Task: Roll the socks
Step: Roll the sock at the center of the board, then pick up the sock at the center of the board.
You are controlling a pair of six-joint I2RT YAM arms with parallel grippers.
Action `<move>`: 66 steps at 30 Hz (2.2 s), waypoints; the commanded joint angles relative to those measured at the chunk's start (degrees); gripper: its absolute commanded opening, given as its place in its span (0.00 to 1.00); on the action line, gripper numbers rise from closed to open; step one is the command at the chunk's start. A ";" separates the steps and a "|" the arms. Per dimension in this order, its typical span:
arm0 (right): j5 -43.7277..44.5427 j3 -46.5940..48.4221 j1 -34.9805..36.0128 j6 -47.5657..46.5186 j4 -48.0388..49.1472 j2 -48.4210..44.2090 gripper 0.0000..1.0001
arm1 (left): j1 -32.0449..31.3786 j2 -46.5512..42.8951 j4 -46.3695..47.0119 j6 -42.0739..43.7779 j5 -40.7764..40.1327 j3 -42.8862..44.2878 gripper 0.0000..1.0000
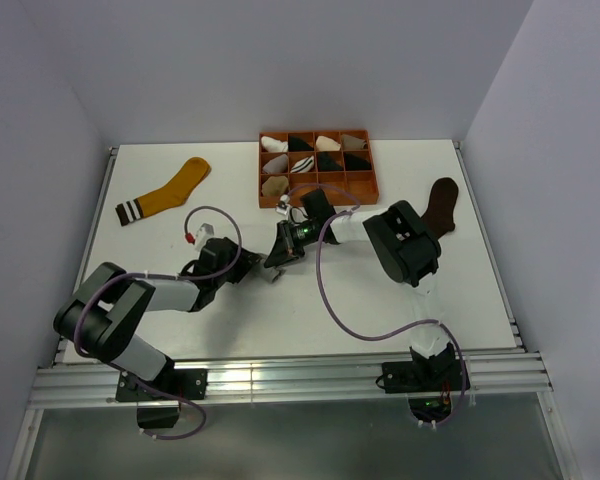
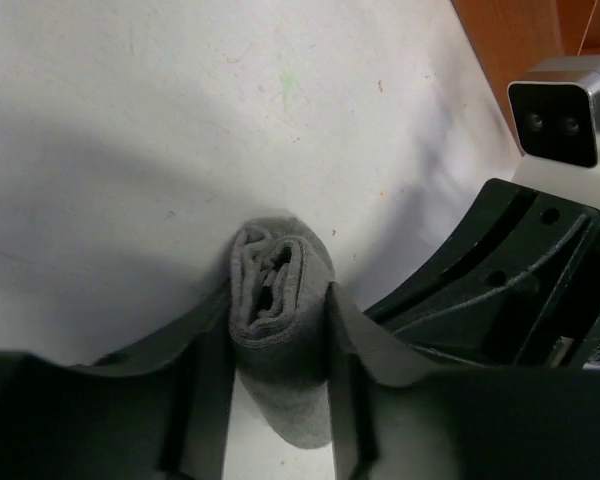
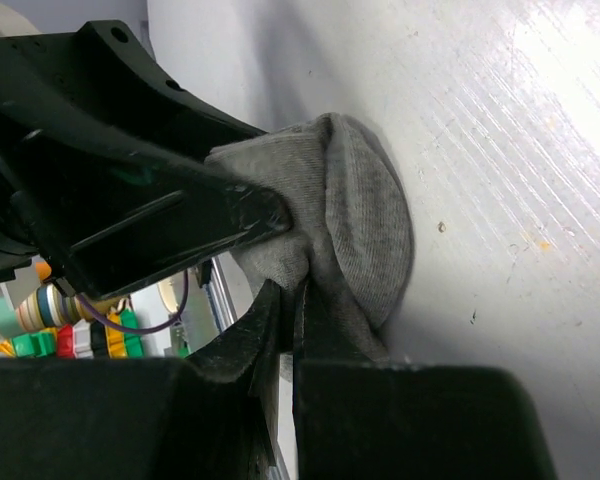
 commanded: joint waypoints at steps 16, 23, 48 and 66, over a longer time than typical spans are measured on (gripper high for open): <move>52.83 -16.17 9.20 -15.35 -4.79 -25.83 0.47 | -1.12 3.20 -32.07 5.81 -0.09 10.55 0.01; 73.67 -20.74 22.38 -23.79 1.89 -32.08 0.65 | -1.38 2.93 -39.63 7.48 -0.10 15.73 0.01; 90.30 -13.36 34.70 -33.47 10.60 -13.20 0.66 | -1.38 7.59 -45.35 11.70 6.50 22.60 0.01; 85.91 -16.96 31.89 -26.98 4.29 -15.20 0.00 | -1.38 6.11 -45.26 13.28 7.56 23.39 0.16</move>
